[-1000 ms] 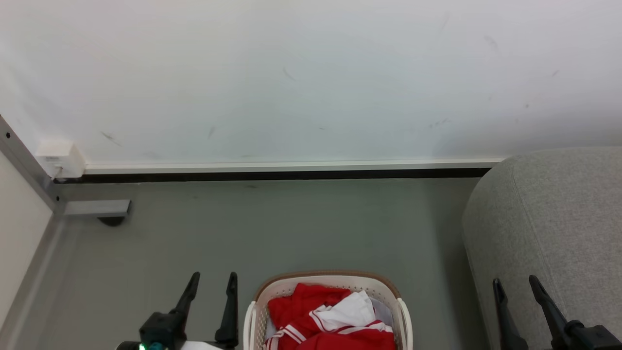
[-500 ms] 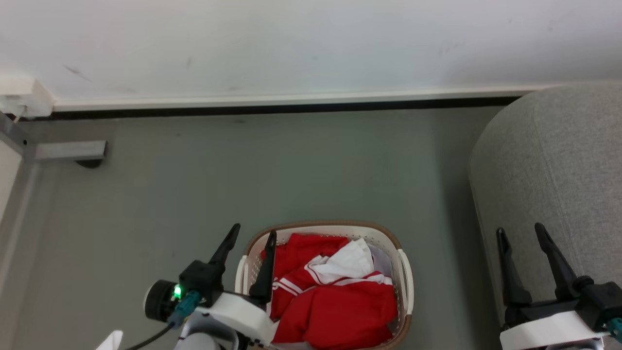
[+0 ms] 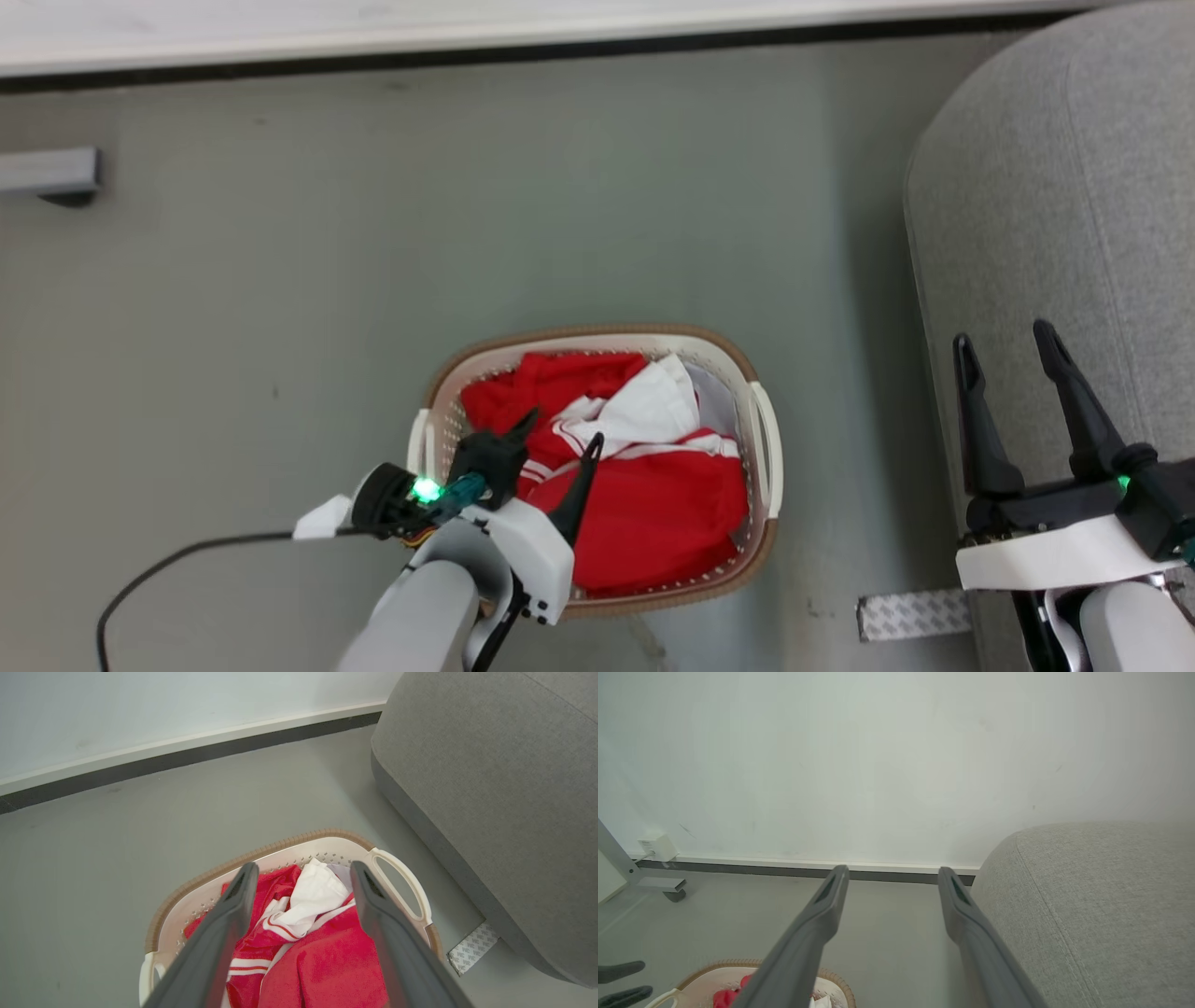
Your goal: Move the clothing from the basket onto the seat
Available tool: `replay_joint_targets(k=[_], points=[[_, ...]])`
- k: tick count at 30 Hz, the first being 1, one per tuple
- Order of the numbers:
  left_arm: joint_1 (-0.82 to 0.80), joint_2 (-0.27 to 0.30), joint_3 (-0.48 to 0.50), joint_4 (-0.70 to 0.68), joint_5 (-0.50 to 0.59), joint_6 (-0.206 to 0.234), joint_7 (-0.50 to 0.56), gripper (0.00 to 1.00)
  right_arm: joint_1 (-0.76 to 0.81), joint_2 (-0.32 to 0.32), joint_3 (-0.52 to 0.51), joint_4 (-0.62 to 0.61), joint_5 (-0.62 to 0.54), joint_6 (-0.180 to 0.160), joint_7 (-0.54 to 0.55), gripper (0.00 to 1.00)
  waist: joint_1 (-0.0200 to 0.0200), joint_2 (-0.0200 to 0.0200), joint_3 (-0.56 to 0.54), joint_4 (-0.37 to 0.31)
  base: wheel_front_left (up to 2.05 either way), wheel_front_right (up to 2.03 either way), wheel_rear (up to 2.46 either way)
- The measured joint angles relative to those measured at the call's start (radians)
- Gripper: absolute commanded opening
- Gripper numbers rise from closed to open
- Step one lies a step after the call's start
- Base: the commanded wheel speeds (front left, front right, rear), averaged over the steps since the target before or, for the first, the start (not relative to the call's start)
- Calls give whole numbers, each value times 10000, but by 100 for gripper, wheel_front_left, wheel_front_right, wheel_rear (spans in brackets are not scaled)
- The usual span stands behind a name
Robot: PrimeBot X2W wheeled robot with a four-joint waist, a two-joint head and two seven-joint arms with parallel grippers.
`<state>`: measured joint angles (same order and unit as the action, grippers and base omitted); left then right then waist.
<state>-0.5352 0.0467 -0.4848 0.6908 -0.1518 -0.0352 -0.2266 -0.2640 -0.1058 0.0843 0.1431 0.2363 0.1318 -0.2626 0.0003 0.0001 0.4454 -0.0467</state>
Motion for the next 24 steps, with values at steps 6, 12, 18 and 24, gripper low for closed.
replay_joint_targets(k=[6,12,18,24], points=[[-809,2,-677,1166,-393,13,514,100,-436,56,86,-276,-2,0,0,100,-1,0,825,-266,0,0,0],[-1510,-2,-1239,2234,-562,19,1216,100,-836,148,163,-663,44,0,0,100,-1,0,1696,-525,0,0,0],[-2209,0,-1392,3156,-692,113,1511,100,-1153,236,339,-853,73,0,0,100,-1,-1,2524,-810,0,0,0],[-2731,56,-1354,4046,-857,98,1726,100,-1355,382,439,-894,123,0,0,100,-1,0,3198,-1143,0,0,0]])
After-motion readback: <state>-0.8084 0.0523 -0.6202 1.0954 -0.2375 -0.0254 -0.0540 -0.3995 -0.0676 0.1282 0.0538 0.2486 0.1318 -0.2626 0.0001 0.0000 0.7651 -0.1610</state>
